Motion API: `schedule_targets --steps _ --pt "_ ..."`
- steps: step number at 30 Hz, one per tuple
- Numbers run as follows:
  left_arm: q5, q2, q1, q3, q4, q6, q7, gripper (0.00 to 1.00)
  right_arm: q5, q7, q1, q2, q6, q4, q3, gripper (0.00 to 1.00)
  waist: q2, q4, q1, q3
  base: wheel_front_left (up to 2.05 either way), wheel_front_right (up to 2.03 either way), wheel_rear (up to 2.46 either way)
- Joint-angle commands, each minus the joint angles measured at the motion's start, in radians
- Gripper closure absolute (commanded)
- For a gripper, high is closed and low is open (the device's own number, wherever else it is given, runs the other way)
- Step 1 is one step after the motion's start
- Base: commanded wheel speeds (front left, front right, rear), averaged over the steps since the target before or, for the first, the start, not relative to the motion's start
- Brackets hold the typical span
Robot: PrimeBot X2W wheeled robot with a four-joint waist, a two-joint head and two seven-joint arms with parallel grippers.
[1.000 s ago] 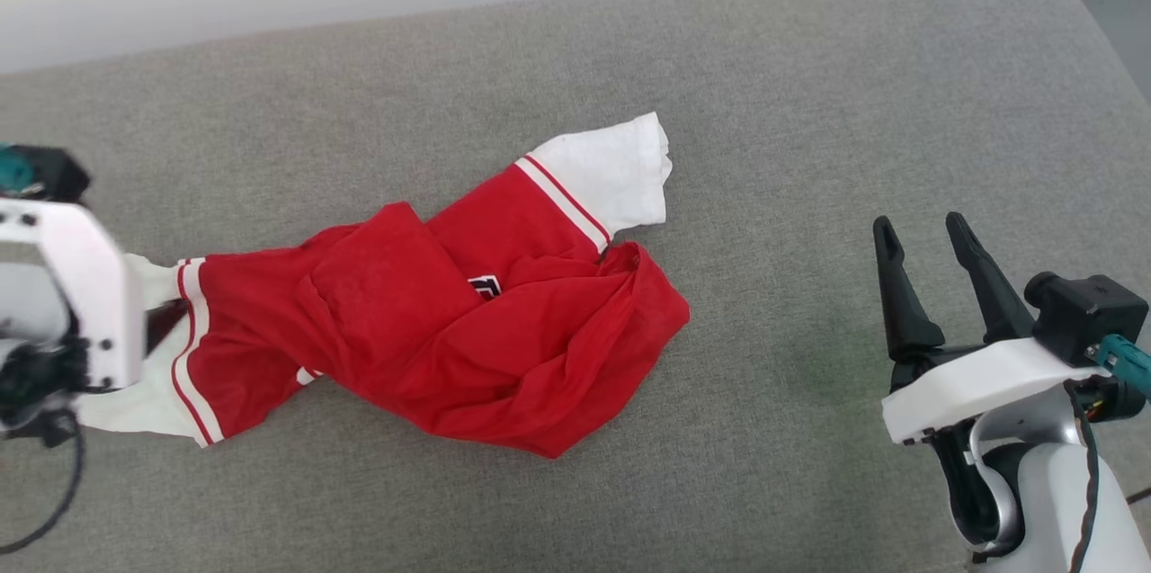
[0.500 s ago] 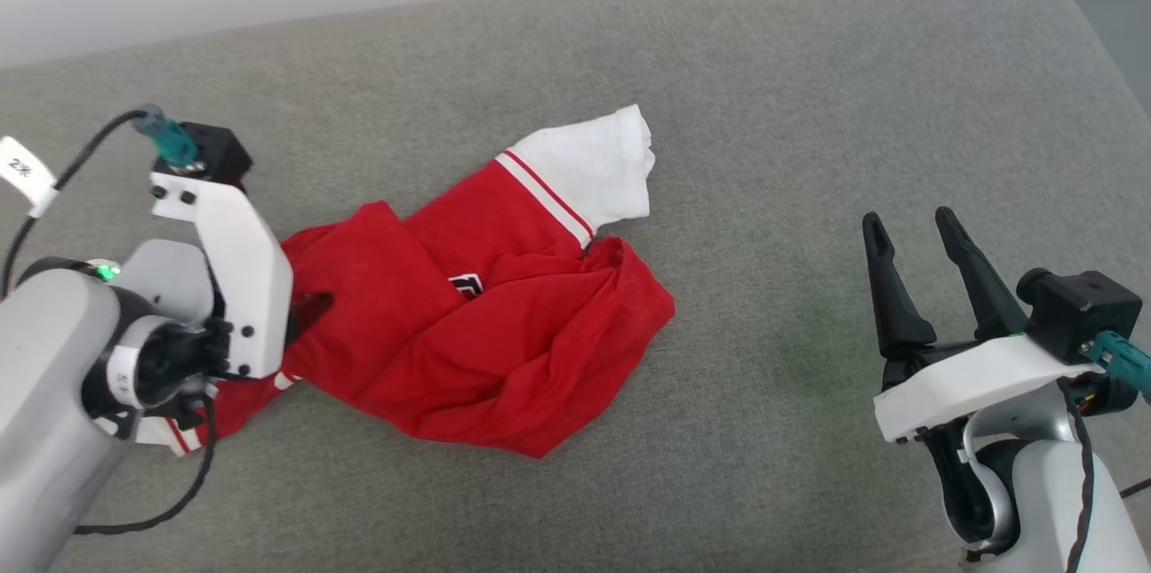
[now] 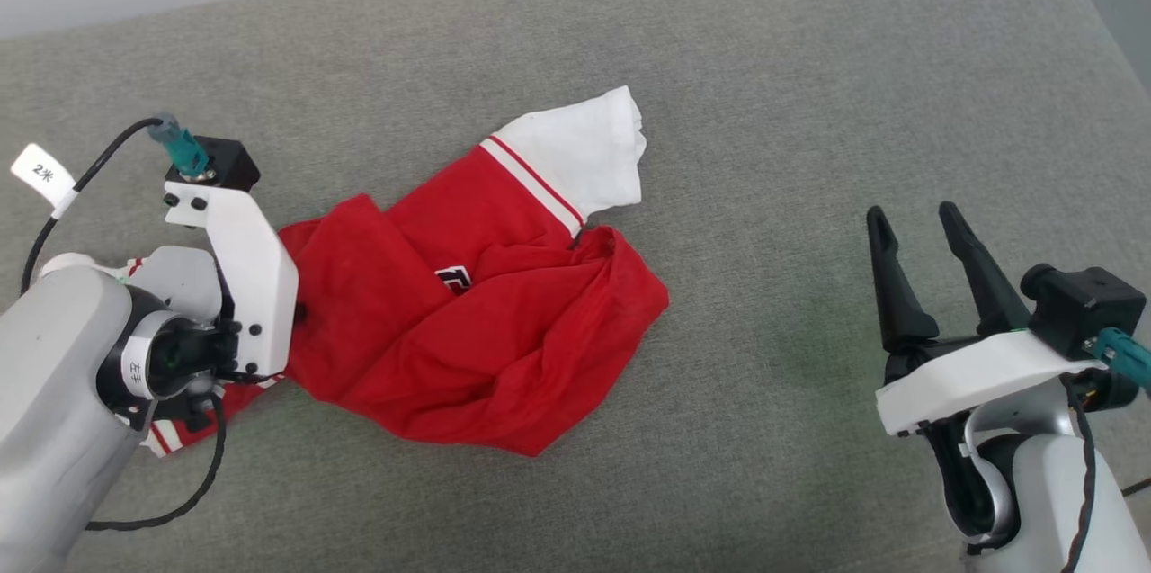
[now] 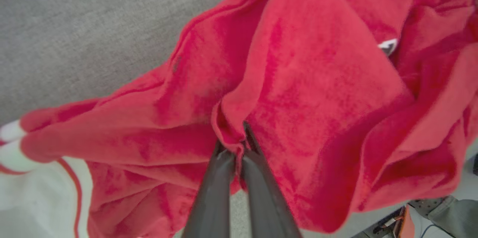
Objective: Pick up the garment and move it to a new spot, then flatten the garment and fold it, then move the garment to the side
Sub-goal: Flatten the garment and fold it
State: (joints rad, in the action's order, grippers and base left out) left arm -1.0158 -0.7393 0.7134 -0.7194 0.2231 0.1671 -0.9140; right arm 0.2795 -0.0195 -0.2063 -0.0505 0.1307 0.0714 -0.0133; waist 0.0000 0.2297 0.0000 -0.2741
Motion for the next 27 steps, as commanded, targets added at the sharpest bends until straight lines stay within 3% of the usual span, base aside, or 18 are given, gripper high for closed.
schedule_targets --steps 1,6,16,22,27 --pt "-0.014 -0.003 0.000 0.005 -0.011 0.004 -0.008 1.00 -0.003 -0.007 -0.007 0.000 0.000 0.002 -0.006 0.00 0.0000 -0.006 0.0000 0.004 0.00 0.00 0.00" --pt "-0.037 -0.029 -0.053 0.009 -0.122 0.033 -0.029 1.00 -0.014 0.003 -0.008 0.000 0.000 -0.002 -0.012 0.00 0.0000 -0.036 0.0000 0.018 0.00 0.00 0.00" --pt "-0.070 -0.103 -0.246 -0.005 -0.372 0.136 -0.019 1.00 -0.026 0.025 -0.012 0.000 0.000 -0.022 -0.017 0.00 0.0000 -0.089 0.0000 0.022 0.00 0.00 0.00" --pt "-0.070 -0.100 -0.326 -0.033 -0.374 0.160 -0.002 1.00 -0.027 0.036 -0.023 0.000 0.000 -0.019 -0.009 0.00 0.0000 -0.106 0.0000 0.020 0.00 0.00 0.00" --pt "-0.069 -0.083 -0.348 -0.048 -0.331 0.144 0.009 1.00 -0.027 0.044 -0.027 0.000 0.000 -0.017 -0.004 0.00 0.0000 -0.118 0.0000 0.021 0.00 0.00 0.00"
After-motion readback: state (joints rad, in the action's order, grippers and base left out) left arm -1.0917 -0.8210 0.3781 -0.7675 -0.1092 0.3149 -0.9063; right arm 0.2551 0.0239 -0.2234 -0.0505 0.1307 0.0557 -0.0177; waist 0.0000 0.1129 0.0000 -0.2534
